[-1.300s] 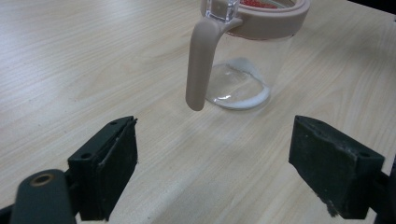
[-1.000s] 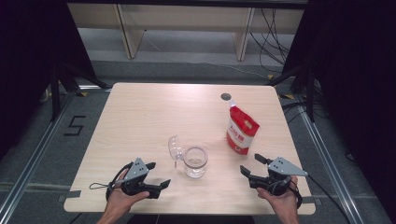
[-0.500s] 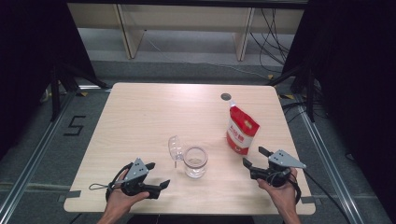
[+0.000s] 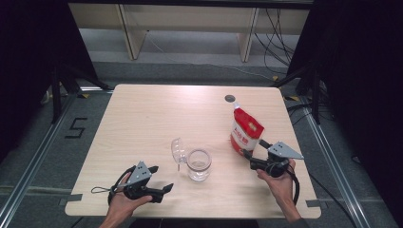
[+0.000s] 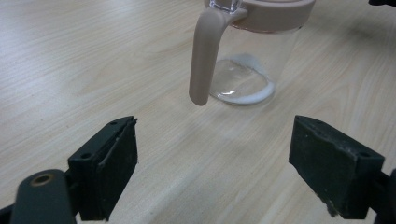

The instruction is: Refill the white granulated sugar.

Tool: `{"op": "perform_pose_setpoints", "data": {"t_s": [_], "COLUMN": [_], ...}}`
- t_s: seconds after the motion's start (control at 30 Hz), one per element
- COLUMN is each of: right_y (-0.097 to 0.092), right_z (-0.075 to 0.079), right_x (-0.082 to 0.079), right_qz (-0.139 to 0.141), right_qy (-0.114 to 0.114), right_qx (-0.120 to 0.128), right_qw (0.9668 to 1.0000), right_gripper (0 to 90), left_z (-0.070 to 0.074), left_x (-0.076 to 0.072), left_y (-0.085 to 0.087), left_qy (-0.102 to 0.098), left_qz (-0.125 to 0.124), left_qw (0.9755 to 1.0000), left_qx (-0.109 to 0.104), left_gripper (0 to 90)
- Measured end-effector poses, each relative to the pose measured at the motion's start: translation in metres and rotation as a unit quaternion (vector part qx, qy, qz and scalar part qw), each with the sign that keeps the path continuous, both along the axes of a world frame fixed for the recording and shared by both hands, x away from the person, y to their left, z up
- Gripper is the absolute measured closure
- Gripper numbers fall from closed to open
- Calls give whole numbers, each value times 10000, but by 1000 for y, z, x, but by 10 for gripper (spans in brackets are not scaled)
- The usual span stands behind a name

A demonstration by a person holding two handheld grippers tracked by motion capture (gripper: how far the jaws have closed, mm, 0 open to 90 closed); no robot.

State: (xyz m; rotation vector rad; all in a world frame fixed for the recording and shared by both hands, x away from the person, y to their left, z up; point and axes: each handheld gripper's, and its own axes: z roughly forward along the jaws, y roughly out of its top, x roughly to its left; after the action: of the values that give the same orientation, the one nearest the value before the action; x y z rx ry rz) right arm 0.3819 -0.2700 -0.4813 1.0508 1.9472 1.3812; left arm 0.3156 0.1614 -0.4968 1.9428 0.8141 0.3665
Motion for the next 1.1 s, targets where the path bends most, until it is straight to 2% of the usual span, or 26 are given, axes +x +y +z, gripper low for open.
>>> {"op": "perform_pose_setpoints", "data": {"t_s": [0.07,0.1,0.13,0.2,0.23,0.27,0.3,0.4,0.47,0.5,0.53,0.57,0.6,0.63,0.67,0.7,0.73,0.77,0.8,0.83,0.87,0.9,1.03,1.1], "right_y": [2,1,1,2,2,3,4,5,8,7,8,10,12,11,12,15,15,17,18,18,19,19,20,19], "right_z": [-3,-3,-4,-5,-6,-7,-7,-8,-10,-10,-10,-10,-10,-9,-9,-9,-9,-10,-10,-10,-10,-11,-15,-15], "right_x": [3,6,7,9,11,12,11,16,17,18,19,19,20,24,25,24,27,29,30,32,33,35,37,39], "right_qz": [-24,37,-36,-72,-40,42,-43,12,-21,-39,-21,-72,-61,60,21,-55,-37,55,-43,5,-27,-25,-102,-99], "right_qy": [6,5,-9,19,-91,-16,25,-141,-74,-104,-117,-19,-27,-142,-202,-74,-175,-179,-245,-298,-342,-405,-301,-387], "right_qx": [88,52,59,162,109,170,130,101,226,121,125,123,182,110,44,70,25,55,-12,-9,5,-66,80,74], "right_qw": [10000,10000,10000,9998,9999,9998,9999,9998,9997,9999,9999,9999,9998,9998,9998,9999,9998,9998,9997,9996,9994,9992,9995,9992], "right_gripper": [244,245,248,250,253,254,254,253,253,253,252,253,262,268,269,272,279,285,285,287,287,293,319,332], "left_z": [-1,0,0,0,0,0,0,0,0,0,0,0,0,0,0,0,0,0,0,0,0,0,0,0], "left_x": [-1,-1,0,0,0,0,0,0,0,0,-1,-1,0,0,0,0,0,0,0,0,-2,-2,-2,-2], "left_y": [-1,-1,0,0,0,0,0,0,0,-1,-1,-1,-1,0,0,0,0,0,0,-1,-2,-2,-2,-2], "left_qy": [94,65,10,11,11,15,10,15,17,21,50,84,12,17,18,22,17,16,15,16,101,95,97,95], "left_qz": [62,45,-17,-23,-25,-20,-20,-13,-5,-7,14,53,-10,-5,-21,-13,-23,-22,-24,-28,66,57,50,54], "left_qw": [9999,10000,10000,10000,10000,10000,10000,10000,10000,10000,10000,10000,10000,10000,10000,10000,10000,10000,10000,10000,9999,9999,9999,9999], "left_qx": [-62,-35,18,29,30,26,20,19,55,55,30,-1,59,56,35,25,32,31,36,40,-12,-6,-51,-22], "left_gripper": [151,151,152,151,152,152,151,151,151,151,152,152,151,151,152,152,152,151,151,152,152,152,152,152]}}
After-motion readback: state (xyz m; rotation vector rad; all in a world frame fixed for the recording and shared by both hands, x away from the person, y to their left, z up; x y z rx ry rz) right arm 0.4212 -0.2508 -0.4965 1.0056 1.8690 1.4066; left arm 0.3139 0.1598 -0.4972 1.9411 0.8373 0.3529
